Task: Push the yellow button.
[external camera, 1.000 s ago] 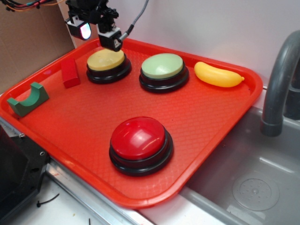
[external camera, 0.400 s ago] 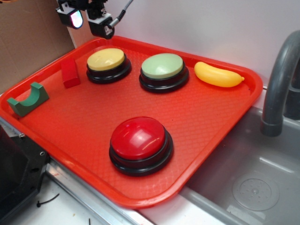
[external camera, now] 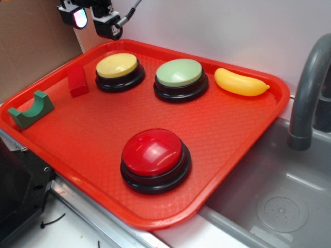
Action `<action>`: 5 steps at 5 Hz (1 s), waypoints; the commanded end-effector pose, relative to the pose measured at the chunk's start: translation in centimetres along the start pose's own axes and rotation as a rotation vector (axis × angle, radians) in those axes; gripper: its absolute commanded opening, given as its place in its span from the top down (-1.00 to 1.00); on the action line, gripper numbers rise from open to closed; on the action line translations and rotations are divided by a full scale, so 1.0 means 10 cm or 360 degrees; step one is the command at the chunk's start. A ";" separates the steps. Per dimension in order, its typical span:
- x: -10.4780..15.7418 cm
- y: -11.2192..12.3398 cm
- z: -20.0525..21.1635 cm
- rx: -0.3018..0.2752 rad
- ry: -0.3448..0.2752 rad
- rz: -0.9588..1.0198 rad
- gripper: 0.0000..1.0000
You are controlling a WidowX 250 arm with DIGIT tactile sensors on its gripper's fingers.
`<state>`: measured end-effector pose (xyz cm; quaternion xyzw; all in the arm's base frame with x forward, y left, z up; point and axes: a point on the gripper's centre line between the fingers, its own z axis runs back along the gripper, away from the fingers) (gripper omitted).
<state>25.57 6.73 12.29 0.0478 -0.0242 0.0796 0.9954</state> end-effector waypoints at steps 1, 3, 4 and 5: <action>0.10 0.07 0.33 -0.0003 -0.0132 0.0022 -1.00; 0.08 0.06 0.43 -0.0014 -0.0163 0.0034 -1.00; 0.06 0.07 0.45 0.0000 -0.0173 0.0041 -1.00; 0.00 0.08 0.54 -0.0036 -0.0195 0.0030 -1.00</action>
